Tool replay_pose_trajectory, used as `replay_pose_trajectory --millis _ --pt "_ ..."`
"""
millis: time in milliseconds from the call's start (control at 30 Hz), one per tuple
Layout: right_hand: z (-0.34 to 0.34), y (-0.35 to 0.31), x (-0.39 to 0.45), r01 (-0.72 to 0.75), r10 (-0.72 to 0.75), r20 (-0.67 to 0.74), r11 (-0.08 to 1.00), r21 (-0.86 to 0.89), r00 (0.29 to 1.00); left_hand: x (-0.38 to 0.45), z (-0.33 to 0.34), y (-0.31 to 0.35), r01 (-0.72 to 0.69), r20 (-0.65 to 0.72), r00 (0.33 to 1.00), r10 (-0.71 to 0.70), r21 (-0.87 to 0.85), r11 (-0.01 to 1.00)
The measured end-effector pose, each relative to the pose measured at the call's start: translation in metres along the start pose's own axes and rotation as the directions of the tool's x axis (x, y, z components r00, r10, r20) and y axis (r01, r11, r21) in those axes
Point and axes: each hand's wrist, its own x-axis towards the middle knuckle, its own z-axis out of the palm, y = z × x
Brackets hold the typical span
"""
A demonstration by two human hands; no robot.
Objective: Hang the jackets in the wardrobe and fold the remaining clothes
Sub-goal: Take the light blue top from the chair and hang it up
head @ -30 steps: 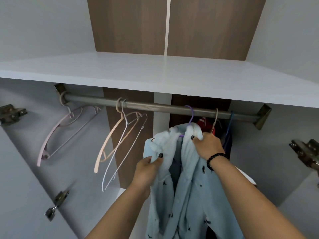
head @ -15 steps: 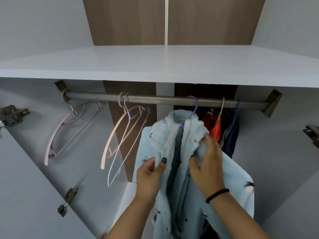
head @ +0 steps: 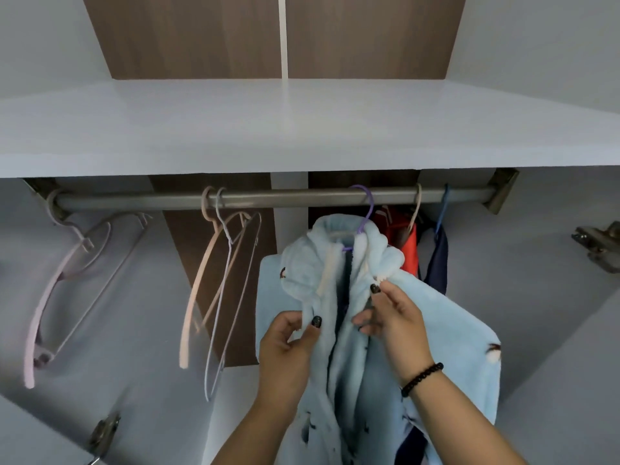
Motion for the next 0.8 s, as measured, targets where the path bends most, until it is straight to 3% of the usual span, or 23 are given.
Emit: replay_pose_trajectory --millis 133,233,300,400,500,567,667,733,800 --pt "0.003 0.002 0.003 -0.061 0.052 0.049 0.980 0.192 0.997 0.005 -0.007 0.009 0.033 0.042 0.999 -0.030 -0.079 0.996" --pt "0.003 0.005 0.004 -0.175 0.120 0.157 0.899 0.403 0.980 0.009 -0.014 0.016 0.054 0.090 0.995 -0.042 -0.143 0.988" --pt "0.003 0.007 0.002 -0.220 0.139 0.220 0.887 0.405 0.965 0.013 -0.017 0.020 0.086 0.131 0.989 -0.063 -0.179 0.980" --pt "0.007 0.007 -0.001 -0.183 0.127 0.244 0.959 0.219 0.961 0.017 -0.014 0.021 0.136 0.163 0.981 -0.102 -0.213 0.968" --pt "0.008 0.004 -0.004 -0.031 0.046 0.182 0.996 -0.083 0.982 0.021 -0.008 0.022 0.149 0.160 0.981 -0.111 -0.248 0.957" --pt "0.006 0.006 -0.008 0.054 0.008 0.192 0.947 -0.318 0.981 0.023 -0.006 0.025 0.188 0.180 0.973 -0.142 -0.271 0.944" --pt "0.006 0.021 -0.017 0.156 0.039 0.267 0.725 -0.670 0.963 0.026 -0.002 0.026 0.181 0.132 0.979 -0.157 -0.201 0.963" --pt "0.007 0.026 -0.020 0.199 0.016 0.267 0.623 -0.757 0.964 0.026 0.000 0.024 0.106 0.049 0.994 -0.101 -0.110 0.988" --pt "0.008 0.027 -0.020 0.159 0.008 0.226 0.687 -0.709 0.974 0.024 0.004 0.024 0.040 0.012 0.999 -0.039 -0.086 0.996"
